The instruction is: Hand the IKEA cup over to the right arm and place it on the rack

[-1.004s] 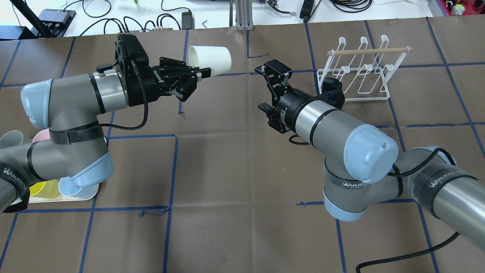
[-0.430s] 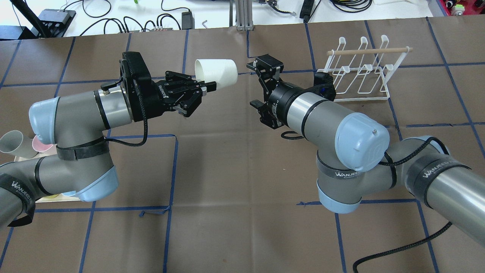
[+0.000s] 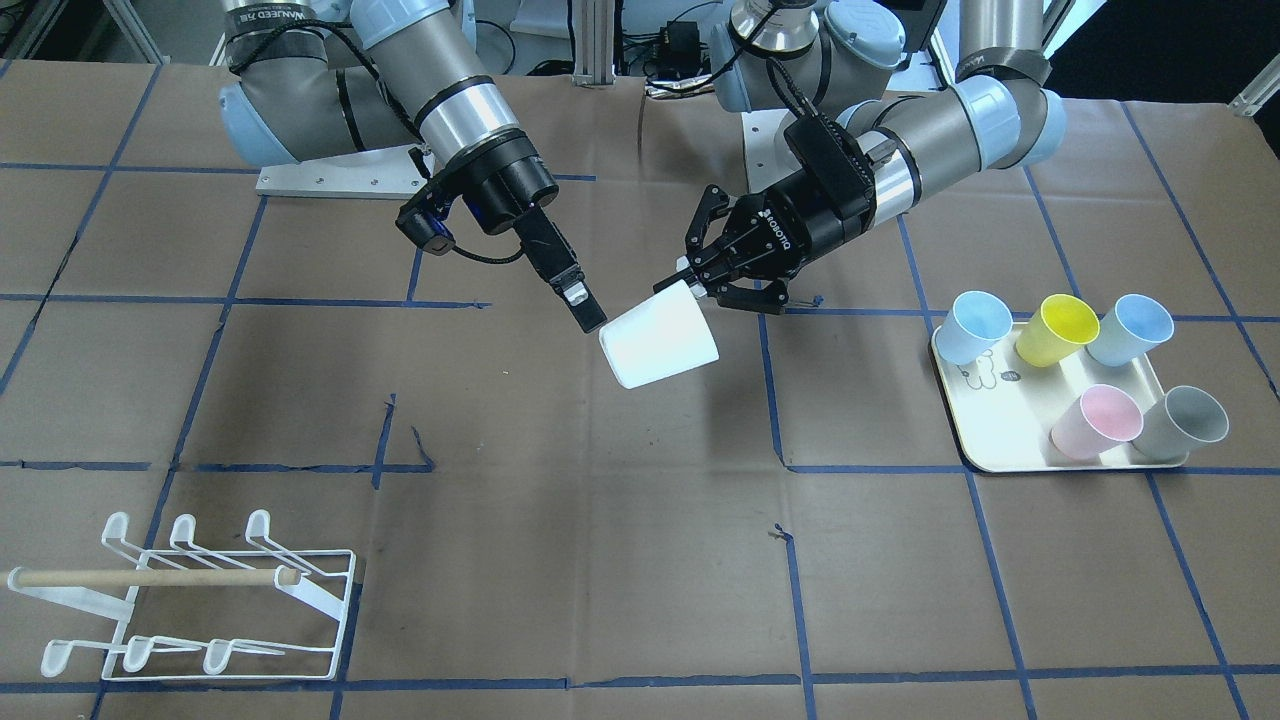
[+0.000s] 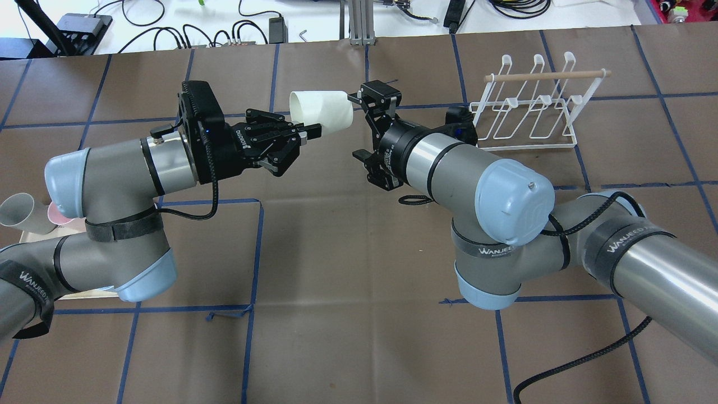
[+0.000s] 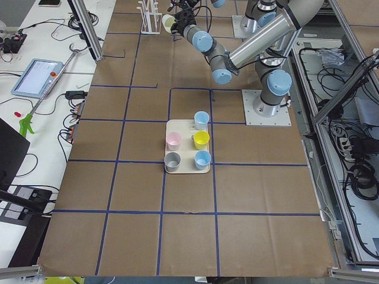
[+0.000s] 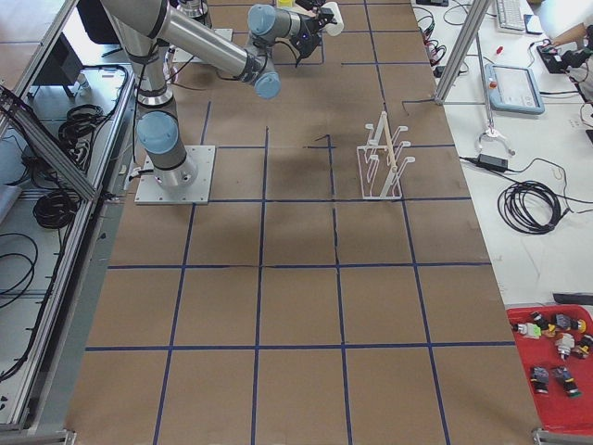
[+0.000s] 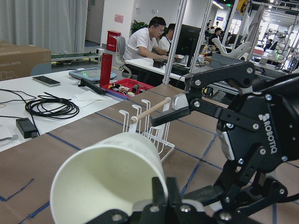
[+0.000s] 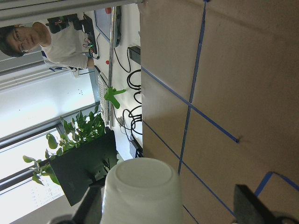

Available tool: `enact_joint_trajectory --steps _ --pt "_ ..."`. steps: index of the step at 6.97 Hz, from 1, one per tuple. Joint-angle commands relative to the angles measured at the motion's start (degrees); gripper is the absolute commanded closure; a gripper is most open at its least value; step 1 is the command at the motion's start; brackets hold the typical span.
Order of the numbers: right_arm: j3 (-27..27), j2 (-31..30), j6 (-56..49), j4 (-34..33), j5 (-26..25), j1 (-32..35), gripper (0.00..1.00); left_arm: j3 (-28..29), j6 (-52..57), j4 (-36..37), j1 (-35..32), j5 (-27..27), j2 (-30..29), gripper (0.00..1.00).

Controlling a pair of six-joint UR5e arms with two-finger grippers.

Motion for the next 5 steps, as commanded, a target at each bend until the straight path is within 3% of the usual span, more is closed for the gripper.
enact_joint_trajectory --steps 1,5 --pt "-2.30 0.13 1.73 2.41 -0.06 1.17 0.01 0.00 -0.06 0.09 -0.03 0.00 0.00 1.00" --pt "-5.90 3.81 1.83 2.51 -0.33 2.84 0.01 0.00 -0.06 0.09 -0.12 0.09 0.00 1.00"
